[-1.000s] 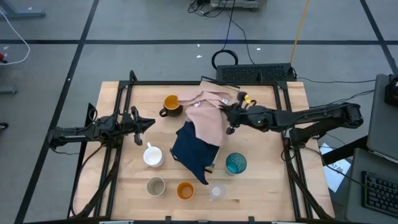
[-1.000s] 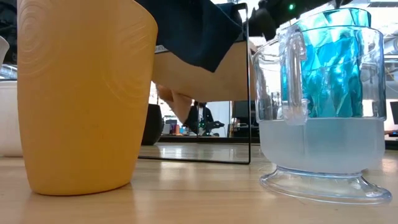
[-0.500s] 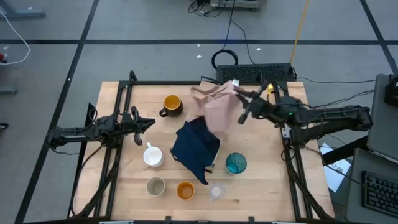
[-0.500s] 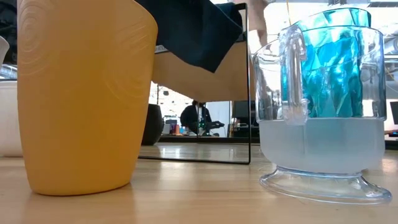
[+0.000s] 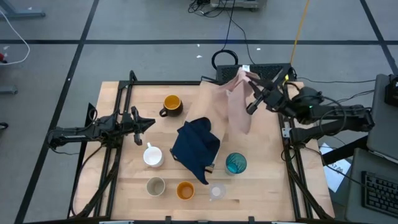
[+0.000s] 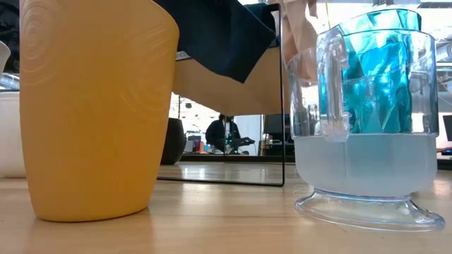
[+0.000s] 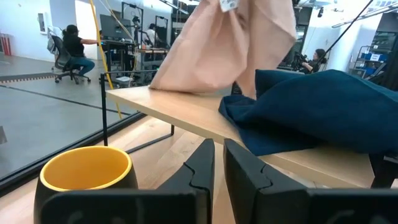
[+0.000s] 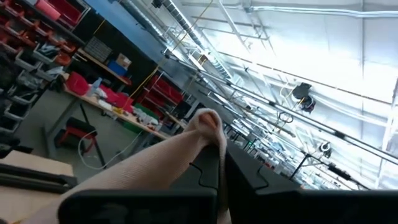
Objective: Stack small to large cups/mugs on shelf
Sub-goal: Remove the brown table napkin from the shelf
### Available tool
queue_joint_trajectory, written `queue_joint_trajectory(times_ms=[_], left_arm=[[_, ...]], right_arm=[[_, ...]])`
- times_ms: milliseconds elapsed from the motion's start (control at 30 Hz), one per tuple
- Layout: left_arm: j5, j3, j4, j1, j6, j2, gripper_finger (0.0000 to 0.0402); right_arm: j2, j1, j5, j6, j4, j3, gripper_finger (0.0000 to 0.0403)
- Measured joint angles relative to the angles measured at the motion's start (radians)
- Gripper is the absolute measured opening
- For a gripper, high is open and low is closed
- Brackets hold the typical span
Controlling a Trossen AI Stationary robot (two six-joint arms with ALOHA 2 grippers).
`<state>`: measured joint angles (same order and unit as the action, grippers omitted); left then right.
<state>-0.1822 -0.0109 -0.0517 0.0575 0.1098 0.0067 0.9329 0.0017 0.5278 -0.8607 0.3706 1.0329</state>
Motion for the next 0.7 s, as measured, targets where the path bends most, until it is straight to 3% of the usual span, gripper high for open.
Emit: queue_joint_trajectory(times_ms=[200,433,533,700], left_arm=[[0.0,0.0,0.0,0.0,0.0,0.0,0.0037],[0.0,0.0,0.0,0.0,0.004,0.0,0.0037],[0.0,0.0,0.0,0.0,0.004,0.0,0.0037],[0.0,0.0,0.0,0.0,0.004,0.0,0.0037]], right_arm=[[0.016,0.0,0.0,-0.03,-0.083,0.127,0.0],[0.017,0.0,0.037,-0.052,-0.115,0.176,0.0],[0.017,0.0,0.117,-0.102,-0.153,0.176,0.0],[0.018,0.0,0.342,-0.208,-0.203,0.176,0.0]])
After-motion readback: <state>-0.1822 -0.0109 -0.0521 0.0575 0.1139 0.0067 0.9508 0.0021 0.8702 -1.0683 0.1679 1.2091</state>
